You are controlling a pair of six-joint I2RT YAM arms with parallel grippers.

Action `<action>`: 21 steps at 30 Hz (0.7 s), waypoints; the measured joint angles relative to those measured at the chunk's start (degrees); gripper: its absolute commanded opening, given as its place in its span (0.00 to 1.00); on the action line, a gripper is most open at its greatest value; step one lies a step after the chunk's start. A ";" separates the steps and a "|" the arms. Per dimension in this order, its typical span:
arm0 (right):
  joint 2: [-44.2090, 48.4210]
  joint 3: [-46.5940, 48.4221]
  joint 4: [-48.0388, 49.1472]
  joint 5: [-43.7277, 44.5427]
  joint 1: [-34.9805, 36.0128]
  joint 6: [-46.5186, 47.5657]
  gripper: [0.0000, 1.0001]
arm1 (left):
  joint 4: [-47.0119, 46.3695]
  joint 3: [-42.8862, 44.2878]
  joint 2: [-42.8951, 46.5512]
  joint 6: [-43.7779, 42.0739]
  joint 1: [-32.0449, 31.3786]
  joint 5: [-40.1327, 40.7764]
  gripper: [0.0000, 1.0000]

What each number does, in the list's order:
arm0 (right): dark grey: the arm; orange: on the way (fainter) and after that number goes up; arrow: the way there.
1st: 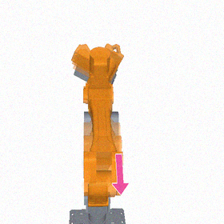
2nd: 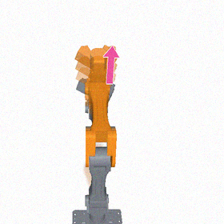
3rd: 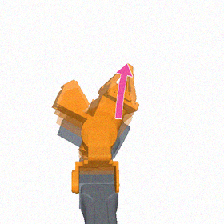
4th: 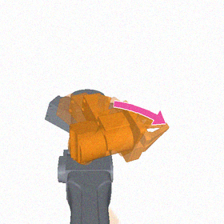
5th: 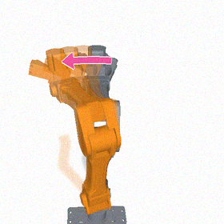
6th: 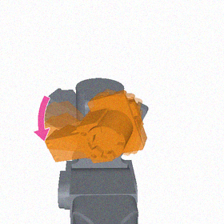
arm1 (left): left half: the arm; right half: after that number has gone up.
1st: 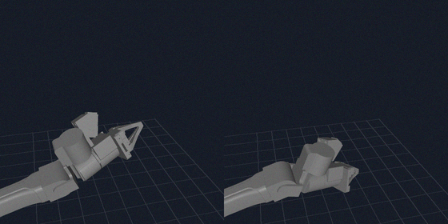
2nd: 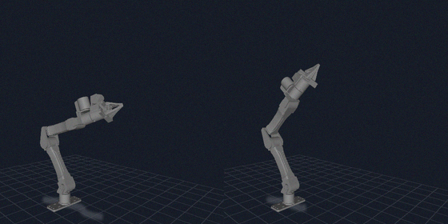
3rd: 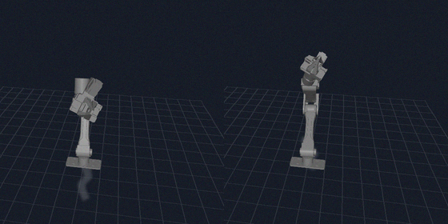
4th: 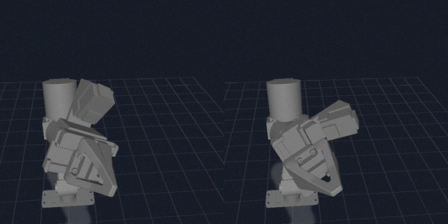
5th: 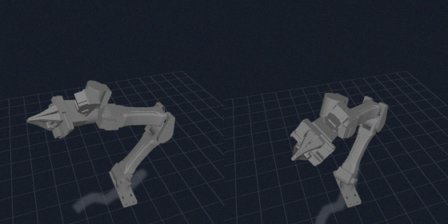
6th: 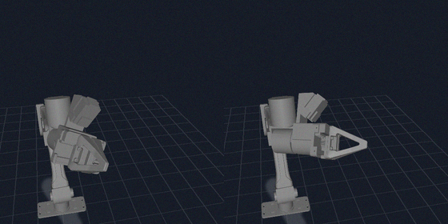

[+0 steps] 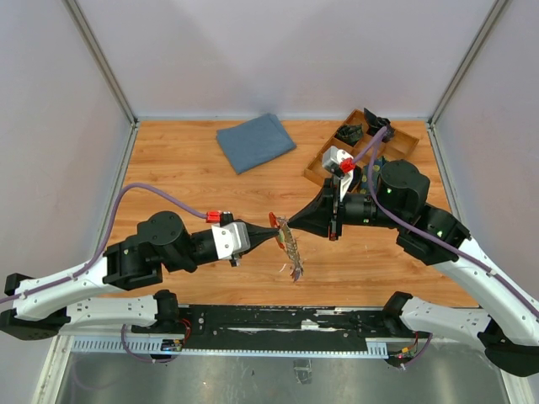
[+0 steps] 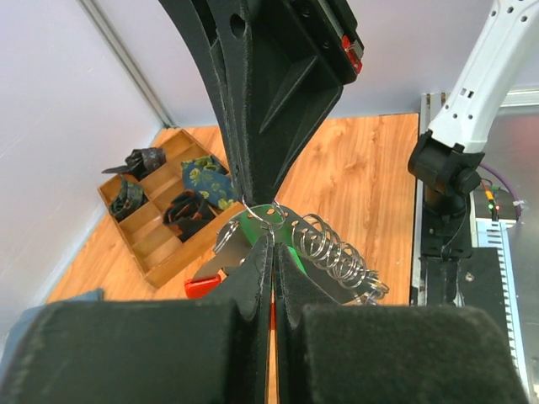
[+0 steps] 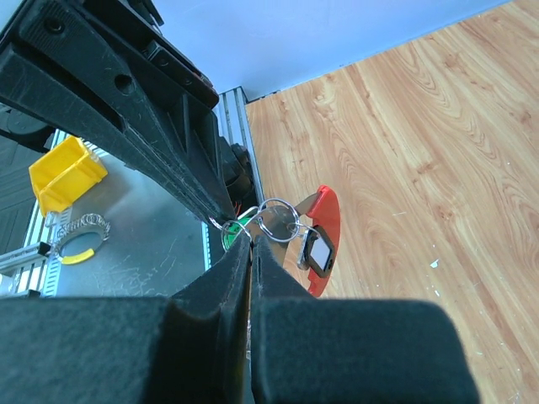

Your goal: Put the keys on the keyring

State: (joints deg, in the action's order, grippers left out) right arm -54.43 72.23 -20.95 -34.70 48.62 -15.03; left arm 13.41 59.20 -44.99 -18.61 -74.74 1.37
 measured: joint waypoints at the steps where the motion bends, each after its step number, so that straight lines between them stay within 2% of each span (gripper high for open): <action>1: 0.00 0.00 -0.02 0.37 0.00 -0.28 0.00 | -0.02 0.00 -0.04 -0.07 0.00 0.15 0.01; 21: 0.39 -1.88 1.95 7.34 0.00 -6.71 0.00 | -0.24 0.00 -1.27 -0.66 0.02 5.42 0.01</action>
State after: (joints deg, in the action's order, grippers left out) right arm -54.04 70.35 -19.00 -27.35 48.62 -21.74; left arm 13.17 59.20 -46.26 -19.27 -74.72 6.79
